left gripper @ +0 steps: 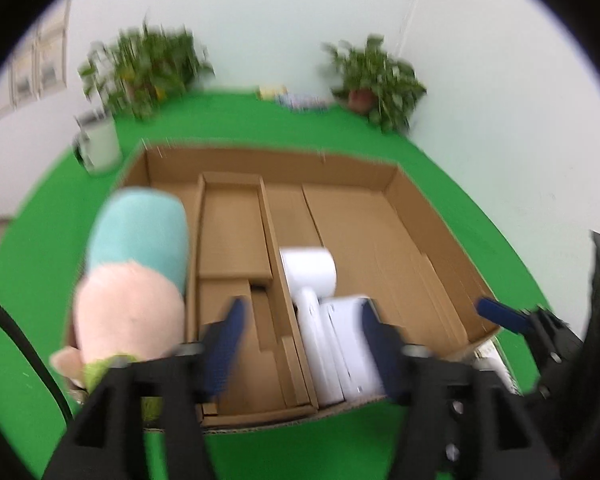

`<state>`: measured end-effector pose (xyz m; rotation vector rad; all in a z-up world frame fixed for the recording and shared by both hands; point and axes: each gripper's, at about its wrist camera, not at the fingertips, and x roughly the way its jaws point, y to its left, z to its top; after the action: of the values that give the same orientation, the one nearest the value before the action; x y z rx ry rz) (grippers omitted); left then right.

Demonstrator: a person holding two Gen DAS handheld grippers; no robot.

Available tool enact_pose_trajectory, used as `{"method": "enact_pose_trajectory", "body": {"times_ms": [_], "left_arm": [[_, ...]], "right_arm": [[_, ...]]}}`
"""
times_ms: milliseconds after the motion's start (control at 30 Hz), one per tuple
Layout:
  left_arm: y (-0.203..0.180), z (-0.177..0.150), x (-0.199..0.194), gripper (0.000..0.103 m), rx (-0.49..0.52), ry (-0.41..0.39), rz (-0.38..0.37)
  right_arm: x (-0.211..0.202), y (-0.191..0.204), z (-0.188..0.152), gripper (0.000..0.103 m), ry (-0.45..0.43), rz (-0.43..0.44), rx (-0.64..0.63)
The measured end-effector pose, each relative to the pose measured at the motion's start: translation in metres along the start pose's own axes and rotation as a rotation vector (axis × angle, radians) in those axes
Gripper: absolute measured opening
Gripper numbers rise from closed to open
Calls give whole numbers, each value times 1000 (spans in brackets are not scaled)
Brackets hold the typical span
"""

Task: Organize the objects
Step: 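Open both grippers and move them to the green-and-white medicine box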

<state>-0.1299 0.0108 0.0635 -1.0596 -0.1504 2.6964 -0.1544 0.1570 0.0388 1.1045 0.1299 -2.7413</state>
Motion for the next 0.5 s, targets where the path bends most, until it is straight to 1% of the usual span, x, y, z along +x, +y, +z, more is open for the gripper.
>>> {"method": "enact_pose_trajectory", "body": {"times_ms": [33, 67, 133, 300, 400, 433, 500], "left_arm": [[-4, -1, -7, 80, 7, -40, 25], [-9, -4, -13, 80, 13, -80, 41], [-14, -8, -21, 80, 21, -110, 46], [-21, -18, -35, 80, 28, -133, 45], [-22, -22, -39, 80, 23, -133, 90], [-21, -24, -41, 80, 16, -138, 92], [-20, -27, -44, 80, 3, -143, 71]], "right_arm": [[-6, -2, -2, 102, -29, -13, 3], [-12, -4, -5, 102, -47, -21, 8], [-24, -8, -10, 102, -80, -25, 28], [-37, -16, -17, 102, -103, -23, 57], [-47, -20, -22, 102, -128, -5, 56], [-51, -21, -25, 102, -134, 5, 61], [-58, -23, -29, 102, -144, 15, 66]]}}
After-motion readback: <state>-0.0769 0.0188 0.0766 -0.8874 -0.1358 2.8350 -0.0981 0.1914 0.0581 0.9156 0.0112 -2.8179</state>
